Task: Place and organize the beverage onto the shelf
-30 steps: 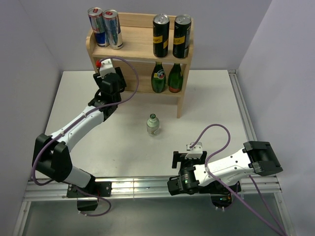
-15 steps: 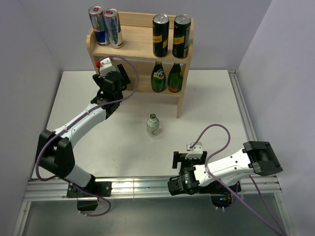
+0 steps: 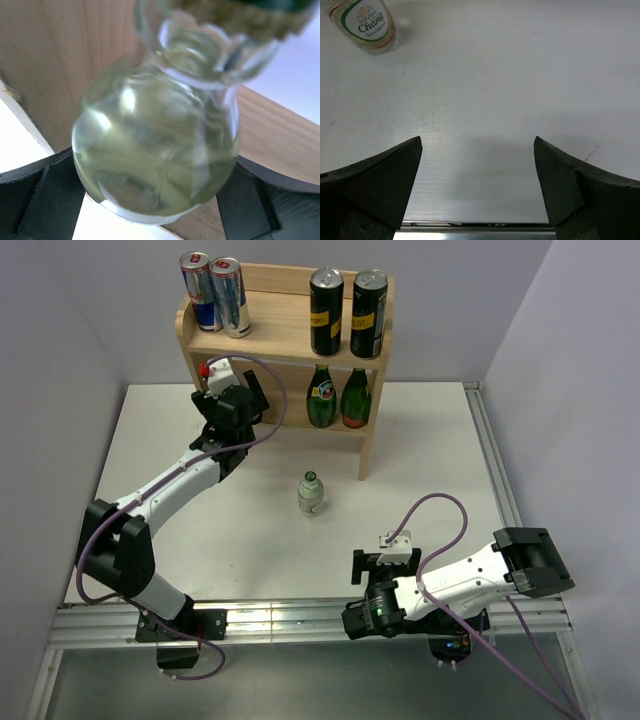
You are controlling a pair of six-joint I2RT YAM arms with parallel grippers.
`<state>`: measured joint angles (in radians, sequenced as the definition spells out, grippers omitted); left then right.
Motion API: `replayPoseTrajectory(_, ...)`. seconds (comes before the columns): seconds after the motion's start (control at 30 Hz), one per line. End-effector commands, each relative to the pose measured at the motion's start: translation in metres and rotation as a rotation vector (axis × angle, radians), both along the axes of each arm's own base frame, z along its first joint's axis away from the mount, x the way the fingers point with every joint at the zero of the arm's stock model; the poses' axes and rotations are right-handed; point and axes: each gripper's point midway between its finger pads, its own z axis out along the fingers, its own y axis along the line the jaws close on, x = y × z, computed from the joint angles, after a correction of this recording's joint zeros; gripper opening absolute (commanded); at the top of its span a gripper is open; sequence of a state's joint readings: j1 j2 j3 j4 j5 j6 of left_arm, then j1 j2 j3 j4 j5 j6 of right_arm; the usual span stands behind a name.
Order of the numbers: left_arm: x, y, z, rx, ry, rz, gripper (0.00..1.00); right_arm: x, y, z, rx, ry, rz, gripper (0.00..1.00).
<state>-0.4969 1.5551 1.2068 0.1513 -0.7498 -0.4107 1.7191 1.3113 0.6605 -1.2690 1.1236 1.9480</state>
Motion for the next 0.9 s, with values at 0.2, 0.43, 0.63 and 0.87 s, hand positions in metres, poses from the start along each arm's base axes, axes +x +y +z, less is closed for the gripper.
replayPoseTrajectory(0.2, -0.027, -0.006, 0.033, -0.002, -0.065, -0.043, 0.99, 0.0, 0.012, 0.003, 0.289, -0.017, -0.102, 1.0)
replayPoseTrajectory(0.43, -0.039, 0.008, 0.037, 0.023, -0.065, -0.01, 0.99, -0.003, 0.017, 0.006, 0.283, -0.02, -0.09, 1.0)
replayPoseTrajectory(0.63, -0.064, 0.018, 0.04, 0.0, -0.053, -0.008, 0.99, -0.005, 0.018, 0.009, 0.28, -0.023, -0.091, 1.0)
replayPoseTrajectory(0.87, -0.113, 0.026, 0.044, -0.057, -0.095, -0.073, 0.99, -0.008, 0.02, 0.006, 0.277, -0.014, -0.079, 1.0)
